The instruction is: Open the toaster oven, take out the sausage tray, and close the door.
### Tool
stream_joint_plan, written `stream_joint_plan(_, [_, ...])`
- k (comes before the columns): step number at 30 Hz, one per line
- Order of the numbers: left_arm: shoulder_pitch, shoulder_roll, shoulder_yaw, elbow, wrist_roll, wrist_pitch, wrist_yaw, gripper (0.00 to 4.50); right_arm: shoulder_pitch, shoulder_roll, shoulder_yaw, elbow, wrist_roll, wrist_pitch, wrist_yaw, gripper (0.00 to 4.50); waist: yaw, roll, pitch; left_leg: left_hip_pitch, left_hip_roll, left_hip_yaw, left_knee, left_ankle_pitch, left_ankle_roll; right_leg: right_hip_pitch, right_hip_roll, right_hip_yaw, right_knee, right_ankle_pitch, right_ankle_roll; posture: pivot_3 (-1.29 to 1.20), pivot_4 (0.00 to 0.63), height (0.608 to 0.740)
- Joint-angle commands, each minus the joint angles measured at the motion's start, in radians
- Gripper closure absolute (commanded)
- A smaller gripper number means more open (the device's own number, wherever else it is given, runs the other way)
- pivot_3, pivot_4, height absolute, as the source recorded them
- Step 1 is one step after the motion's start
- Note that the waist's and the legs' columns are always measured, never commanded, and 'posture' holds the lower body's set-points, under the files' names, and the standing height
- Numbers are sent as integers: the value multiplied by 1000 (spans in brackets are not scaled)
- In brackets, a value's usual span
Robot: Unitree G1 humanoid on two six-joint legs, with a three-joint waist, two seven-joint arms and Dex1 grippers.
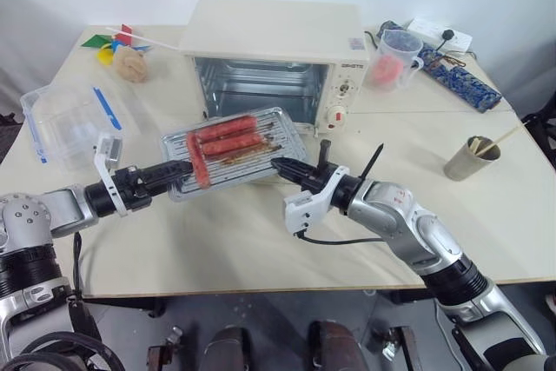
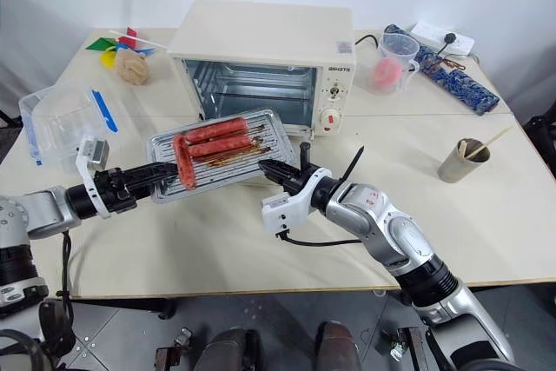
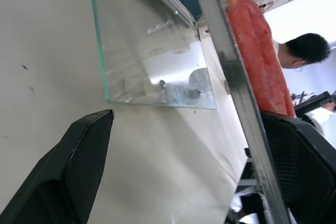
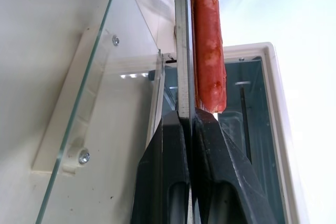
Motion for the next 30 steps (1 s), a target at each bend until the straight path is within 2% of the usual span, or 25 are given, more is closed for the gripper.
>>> stream_joint_plan(1, [-25, -17, 47, 18, -29, 31, 23, 388, -20, 9, -54, -76, 44, -10, -1, 4500, 1, 0, 0, 0, 0, 0, 0, 0, 0, 0, 0, 0, 0, 0, 0, 0, 150, 740])
stream_joint_plan(14, [-47, -54, 115, 59, -57, 117, 71, 4025, 5, 9, -61, -107, 116, -26, 52, 4500, 6, 0, 0, 0, 0, 0, 0, 0, 0, 0, 0, 0, 0, 0, 0, 0, 150, 740])
stream_joint_plan(16, [-41, -57, 112, 59, -69, 118, 81, 4386, 5, 12, -63, -107, 123, -26, 61, 4500, 7, 0, 0, 0, 0, 0, 0, 0, 0, 0, 0, 0, 0, 0, 0, 0, 150, 740])
stream_joint_plan(18, [-31, -58, 105, 57, -83, 118, 95, 4495, 5, 14, -65, -105, 129, -26, 68, 4500, 9, 0, 0, 0, 0, 0, 0, 0, 0, 0, 0, 1, 0, 0, 0, 0, 150, 740])
stream_joint_plan(30, [-2, -48, 67, 120, -171, 118, 191, 4495, 6, 25, -72, -110, 164, -3, 108, 4500, 12, 0, 0, 0, 0, 0, 1, 0, 0, 0, 0, 1, 0, 0, 0, 0, 150, 740])
